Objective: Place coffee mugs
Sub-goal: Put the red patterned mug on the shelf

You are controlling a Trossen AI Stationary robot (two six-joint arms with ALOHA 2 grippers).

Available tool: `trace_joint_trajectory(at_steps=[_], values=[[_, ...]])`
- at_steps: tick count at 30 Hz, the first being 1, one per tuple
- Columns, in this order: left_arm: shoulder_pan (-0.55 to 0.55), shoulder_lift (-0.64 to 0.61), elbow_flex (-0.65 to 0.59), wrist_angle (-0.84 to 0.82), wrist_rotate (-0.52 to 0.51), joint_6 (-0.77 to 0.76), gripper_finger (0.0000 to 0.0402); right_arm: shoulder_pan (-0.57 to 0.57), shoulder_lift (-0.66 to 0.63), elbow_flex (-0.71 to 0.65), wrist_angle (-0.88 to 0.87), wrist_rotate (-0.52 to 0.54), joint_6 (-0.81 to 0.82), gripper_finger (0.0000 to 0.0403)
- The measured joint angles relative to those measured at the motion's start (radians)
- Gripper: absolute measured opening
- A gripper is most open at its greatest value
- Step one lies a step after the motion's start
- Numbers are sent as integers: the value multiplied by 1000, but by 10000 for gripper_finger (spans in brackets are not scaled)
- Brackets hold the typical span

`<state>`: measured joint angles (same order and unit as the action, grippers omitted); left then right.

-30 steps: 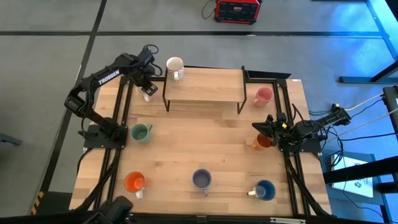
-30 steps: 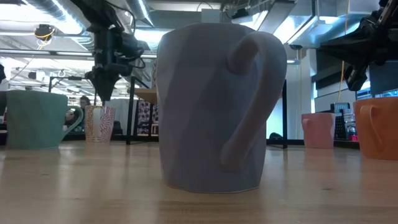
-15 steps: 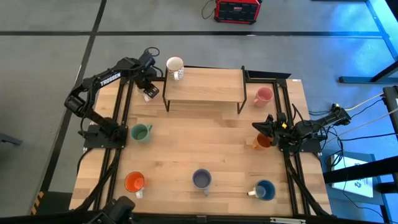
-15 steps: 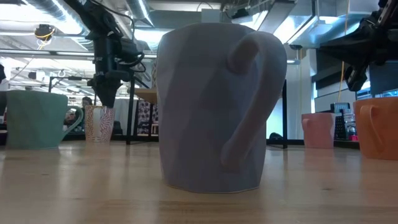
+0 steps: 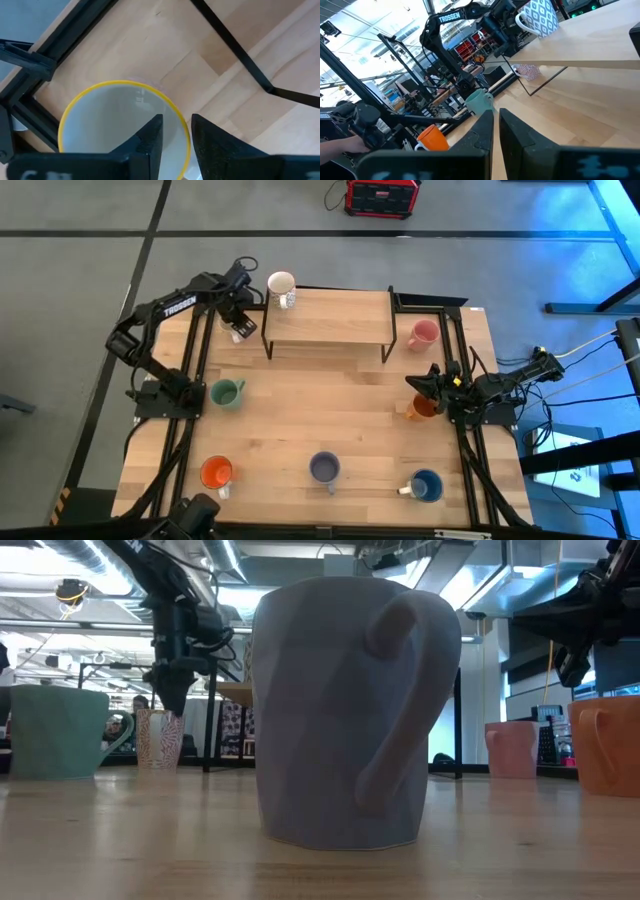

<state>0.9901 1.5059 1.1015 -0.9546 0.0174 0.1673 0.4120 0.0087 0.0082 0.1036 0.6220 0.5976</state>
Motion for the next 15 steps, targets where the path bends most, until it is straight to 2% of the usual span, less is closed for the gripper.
trace_joint_trajectory(at_steps=[15], values=[[0,53,0,5,-3,17,64,0,0,0,-1,3,0,19]])
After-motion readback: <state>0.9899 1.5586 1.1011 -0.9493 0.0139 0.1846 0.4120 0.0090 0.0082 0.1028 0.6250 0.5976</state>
